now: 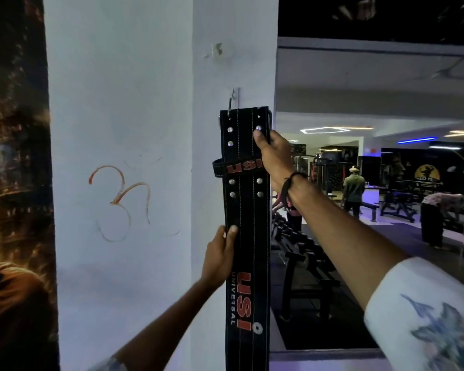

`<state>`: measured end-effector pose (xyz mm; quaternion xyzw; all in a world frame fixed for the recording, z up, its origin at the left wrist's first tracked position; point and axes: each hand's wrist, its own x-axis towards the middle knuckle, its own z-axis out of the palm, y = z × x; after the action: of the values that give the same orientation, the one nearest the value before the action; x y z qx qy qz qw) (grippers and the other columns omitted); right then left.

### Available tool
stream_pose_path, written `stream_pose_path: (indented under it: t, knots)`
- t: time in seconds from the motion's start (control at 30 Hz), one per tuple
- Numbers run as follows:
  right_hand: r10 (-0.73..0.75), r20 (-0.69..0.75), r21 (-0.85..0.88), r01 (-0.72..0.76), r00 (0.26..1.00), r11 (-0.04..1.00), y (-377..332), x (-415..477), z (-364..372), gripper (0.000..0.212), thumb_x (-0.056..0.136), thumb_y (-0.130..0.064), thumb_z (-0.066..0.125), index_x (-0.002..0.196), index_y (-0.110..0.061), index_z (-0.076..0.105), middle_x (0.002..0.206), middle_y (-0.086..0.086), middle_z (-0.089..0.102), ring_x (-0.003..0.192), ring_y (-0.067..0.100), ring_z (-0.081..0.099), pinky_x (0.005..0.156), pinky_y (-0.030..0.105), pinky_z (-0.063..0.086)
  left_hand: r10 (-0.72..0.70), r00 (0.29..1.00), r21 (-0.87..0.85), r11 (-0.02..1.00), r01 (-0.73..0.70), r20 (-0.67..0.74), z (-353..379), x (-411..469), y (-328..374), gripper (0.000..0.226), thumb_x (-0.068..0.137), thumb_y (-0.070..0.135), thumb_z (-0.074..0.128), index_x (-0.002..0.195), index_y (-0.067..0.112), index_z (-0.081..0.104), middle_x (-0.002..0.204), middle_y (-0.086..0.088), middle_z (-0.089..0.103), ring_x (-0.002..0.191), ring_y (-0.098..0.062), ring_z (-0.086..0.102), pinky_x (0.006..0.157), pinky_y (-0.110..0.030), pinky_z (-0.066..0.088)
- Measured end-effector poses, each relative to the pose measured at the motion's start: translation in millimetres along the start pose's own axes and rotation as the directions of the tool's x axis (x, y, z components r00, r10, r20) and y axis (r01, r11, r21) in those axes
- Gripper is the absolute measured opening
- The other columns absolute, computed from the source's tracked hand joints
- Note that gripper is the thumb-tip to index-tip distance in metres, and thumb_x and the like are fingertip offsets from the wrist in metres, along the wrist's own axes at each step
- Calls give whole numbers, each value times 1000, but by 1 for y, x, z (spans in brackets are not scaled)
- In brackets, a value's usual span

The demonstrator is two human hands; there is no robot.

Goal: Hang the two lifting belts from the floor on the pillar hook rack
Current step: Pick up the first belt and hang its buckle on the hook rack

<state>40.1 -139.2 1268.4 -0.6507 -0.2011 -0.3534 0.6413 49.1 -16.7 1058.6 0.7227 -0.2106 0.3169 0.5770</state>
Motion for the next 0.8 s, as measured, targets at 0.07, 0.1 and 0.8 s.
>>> stream_pose_path:
  t: [0.07, 0.1, 0.8]
  knots:
    - [38, 2, -7, -38, 999, 999, 1, 1, -2, 41, 97, -31, 59, 112, 7, 60, 116, 29, 65, 105, 40, 61, 93, 43, 52, 30, 992, -40, 999, -35, -119, -3, 35, 36, 39, 101, 52, 35, 111, 18, 52, 80, 8, 65, 64, -1, 63, 58, -22, 53]
    - [61, 3, -12, -61, 998, 998, 3, 1, -2, 42, 97, -31, 59, 113, 7, 59, 121, 31, 62, 108, 41, 60, 95, 46, 51, 55, 983, -49, 997, -65, -174, -5, 56, 57, 38, 103, 49, 34, 119, 18, 48, 85, 6, 68, 69, -3, 67, 61, -24, 55]
    - [51, 14, 64, -52, 999, 997, -5, -3, -16, 30, 97, -28, 60, 112, -2, 65, 103, 13, 71, 79, 6, 58, 70, 18, 47, 62, 965, -114, 989, -94, -256, -13, 97, 117, 26, 100, 32, 30, 120, 29, 45, 86, 0, 69, 70, -18, 65, 66, -40, 52]
